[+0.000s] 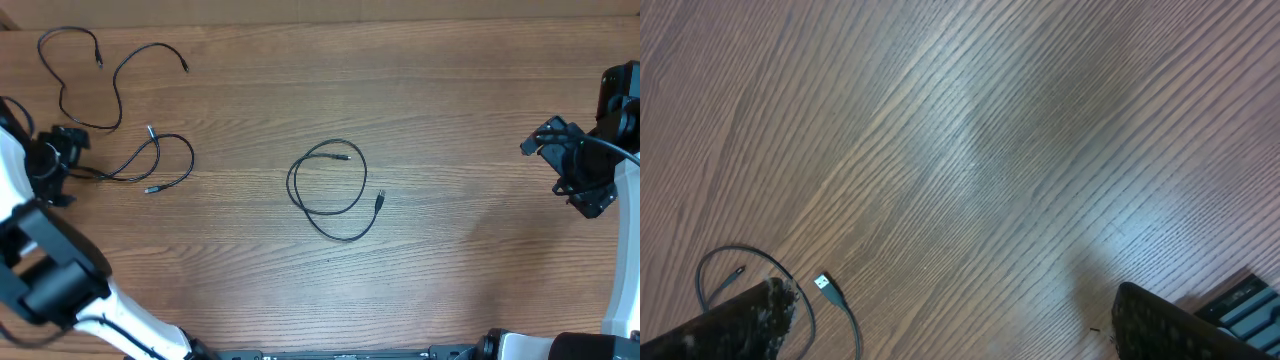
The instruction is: Untangle cables
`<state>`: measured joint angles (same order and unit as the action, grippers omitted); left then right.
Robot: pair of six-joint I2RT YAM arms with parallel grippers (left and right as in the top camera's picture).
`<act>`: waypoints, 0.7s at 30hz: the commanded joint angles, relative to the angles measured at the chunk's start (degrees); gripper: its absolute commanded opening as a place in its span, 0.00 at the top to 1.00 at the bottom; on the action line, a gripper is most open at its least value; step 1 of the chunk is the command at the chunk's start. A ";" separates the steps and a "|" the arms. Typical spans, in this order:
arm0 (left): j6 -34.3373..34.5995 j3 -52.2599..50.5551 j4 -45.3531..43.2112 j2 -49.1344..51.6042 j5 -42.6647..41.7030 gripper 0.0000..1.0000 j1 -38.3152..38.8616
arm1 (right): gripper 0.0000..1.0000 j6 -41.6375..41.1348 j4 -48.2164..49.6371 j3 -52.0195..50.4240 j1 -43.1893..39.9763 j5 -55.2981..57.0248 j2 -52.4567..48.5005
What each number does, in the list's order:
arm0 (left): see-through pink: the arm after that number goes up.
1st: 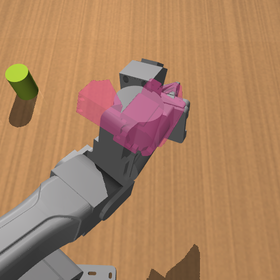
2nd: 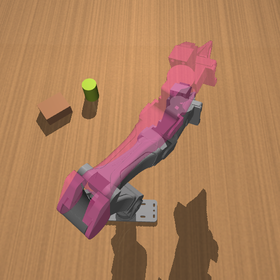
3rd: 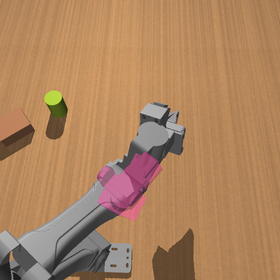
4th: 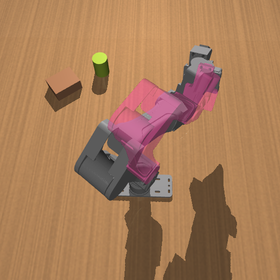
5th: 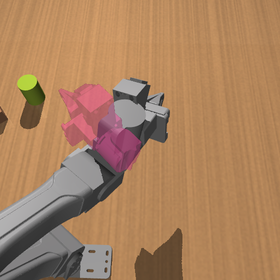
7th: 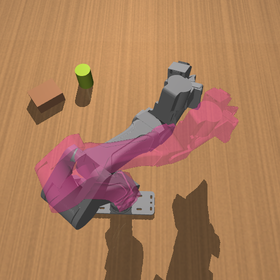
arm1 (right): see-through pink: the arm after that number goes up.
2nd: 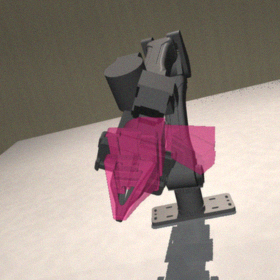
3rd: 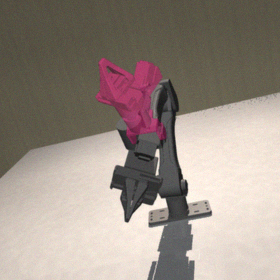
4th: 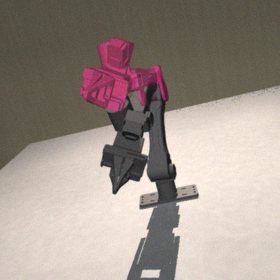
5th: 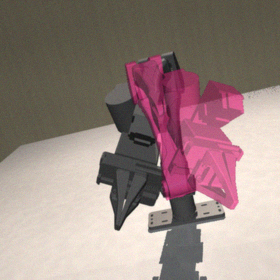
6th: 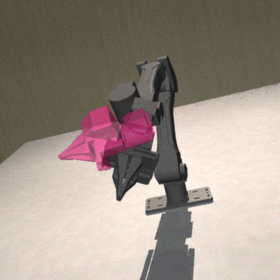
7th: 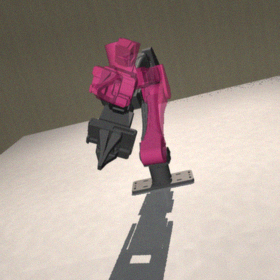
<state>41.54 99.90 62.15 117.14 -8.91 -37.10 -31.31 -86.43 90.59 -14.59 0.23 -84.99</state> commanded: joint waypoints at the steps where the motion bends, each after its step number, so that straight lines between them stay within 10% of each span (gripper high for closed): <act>1: -5.38 2.43 3.54 -12.46 -6.08 0.00 1.88 | 0.00 -0.20 0.20 0.50 -0.11 0.15 0.09; 7: -16.13 2.43 11.78 -25.40 -17.66 0.00 8.68 | 0.00 -0.20 0.22 0.50 -0.11 0.15 0.09; 21: -22.71 2.43 24.11 -32.52 -11.67 0.00 37.75 | 0.00 -0.20 0.22 0.50 -0.11 0.15 0.09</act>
<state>20.97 101.78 85.03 85.03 -23.03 -2.92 -31.31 -86.43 90.59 -14.59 0.21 -84.99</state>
